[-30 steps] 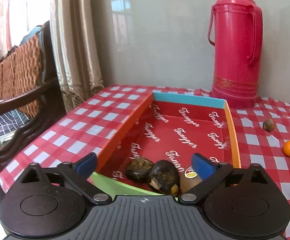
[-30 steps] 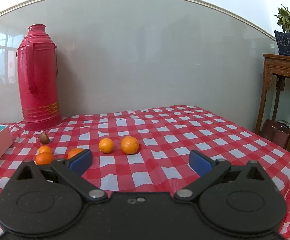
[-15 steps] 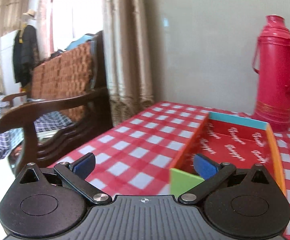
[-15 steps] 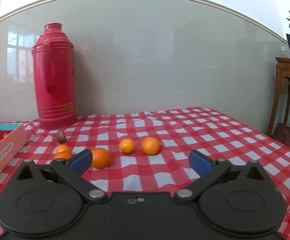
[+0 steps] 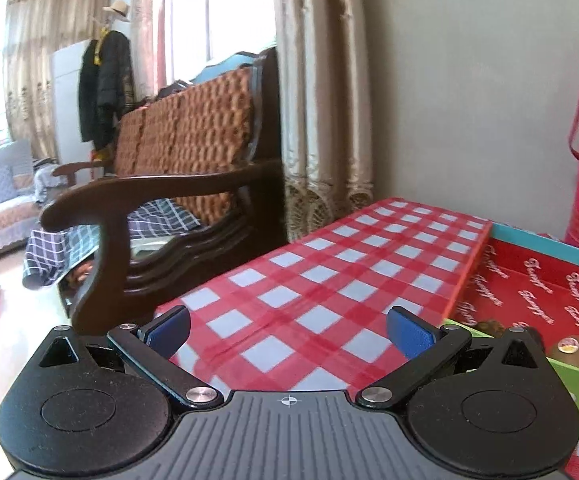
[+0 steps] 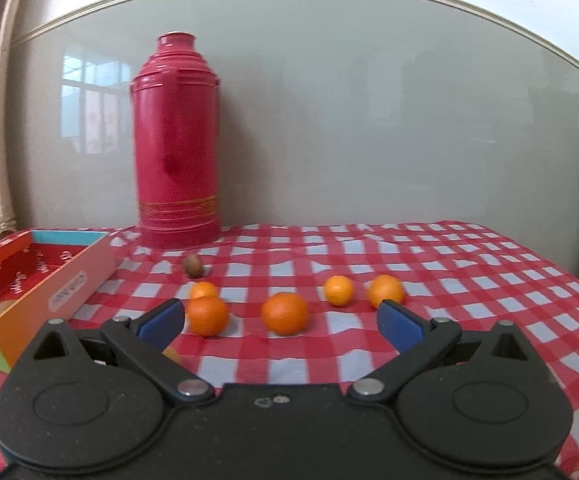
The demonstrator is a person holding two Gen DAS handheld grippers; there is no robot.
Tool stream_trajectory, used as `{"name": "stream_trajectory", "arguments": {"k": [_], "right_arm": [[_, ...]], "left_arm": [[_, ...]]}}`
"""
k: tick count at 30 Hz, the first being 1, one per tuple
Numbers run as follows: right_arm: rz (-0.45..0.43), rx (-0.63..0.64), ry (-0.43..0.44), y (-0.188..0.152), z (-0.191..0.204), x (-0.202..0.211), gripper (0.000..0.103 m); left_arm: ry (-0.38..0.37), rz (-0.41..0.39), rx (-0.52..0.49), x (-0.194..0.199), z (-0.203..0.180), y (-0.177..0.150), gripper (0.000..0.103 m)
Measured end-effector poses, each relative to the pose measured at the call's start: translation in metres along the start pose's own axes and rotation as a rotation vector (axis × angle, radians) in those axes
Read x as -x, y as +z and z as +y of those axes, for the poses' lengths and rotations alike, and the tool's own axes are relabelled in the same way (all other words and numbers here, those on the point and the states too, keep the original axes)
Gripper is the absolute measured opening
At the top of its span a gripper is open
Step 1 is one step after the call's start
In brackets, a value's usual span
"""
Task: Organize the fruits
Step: 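Reach the right tool to the small yellow fruit and close on it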
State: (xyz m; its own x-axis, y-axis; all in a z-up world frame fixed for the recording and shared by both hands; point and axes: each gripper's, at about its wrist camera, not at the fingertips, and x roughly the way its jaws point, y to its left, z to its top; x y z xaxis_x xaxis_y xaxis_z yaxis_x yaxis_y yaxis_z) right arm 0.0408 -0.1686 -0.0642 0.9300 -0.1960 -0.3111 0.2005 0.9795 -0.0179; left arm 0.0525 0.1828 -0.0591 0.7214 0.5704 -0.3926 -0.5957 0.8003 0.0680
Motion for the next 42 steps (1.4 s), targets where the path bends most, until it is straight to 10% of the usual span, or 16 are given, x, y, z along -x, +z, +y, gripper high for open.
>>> {"name": "stream_trajectory", "arguments": {"k": [23,42], "right_arm": [[0.146,0.068,0.168,-0.011,0.061,-0.037,0.079],[0.254,0.055,0.123,-0.018,0.065,-0.063,0.023]], "left_arm": [[0.148,0.0,0.042,-0.019,0.054,-0.002,0.103],[0.192,0.021,0.072,-0.031,0.08,-0.005,0.103]]}}
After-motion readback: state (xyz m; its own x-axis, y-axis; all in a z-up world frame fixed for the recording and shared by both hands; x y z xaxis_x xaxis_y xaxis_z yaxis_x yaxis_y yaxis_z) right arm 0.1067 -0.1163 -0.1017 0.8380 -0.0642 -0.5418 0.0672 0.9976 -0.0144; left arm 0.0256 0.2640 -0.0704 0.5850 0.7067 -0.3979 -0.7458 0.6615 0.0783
